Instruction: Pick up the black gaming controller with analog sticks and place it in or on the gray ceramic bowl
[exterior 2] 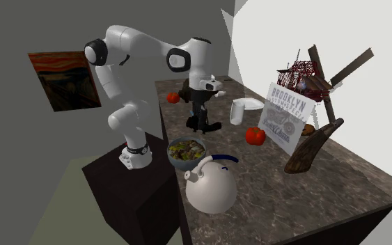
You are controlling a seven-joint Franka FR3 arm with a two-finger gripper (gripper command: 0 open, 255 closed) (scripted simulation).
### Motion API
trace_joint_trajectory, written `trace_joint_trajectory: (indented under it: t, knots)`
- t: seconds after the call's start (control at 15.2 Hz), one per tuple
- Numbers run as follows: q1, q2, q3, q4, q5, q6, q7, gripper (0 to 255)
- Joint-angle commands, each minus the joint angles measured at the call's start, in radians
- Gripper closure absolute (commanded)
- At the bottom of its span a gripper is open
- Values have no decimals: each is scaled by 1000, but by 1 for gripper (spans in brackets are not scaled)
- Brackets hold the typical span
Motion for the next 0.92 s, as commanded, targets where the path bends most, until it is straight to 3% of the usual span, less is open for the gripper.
trace_joint_trajectory:
  t: [0.0, 0.26, 0.86]
  knots:
    - [-16, -45, -39, -34, -14, -6, -52, 255]
    - [-49, -108, -109, -87, -48, -11, -138, 255]
    - [-49, -101, -111, -202, -53, 112, -128, 255]
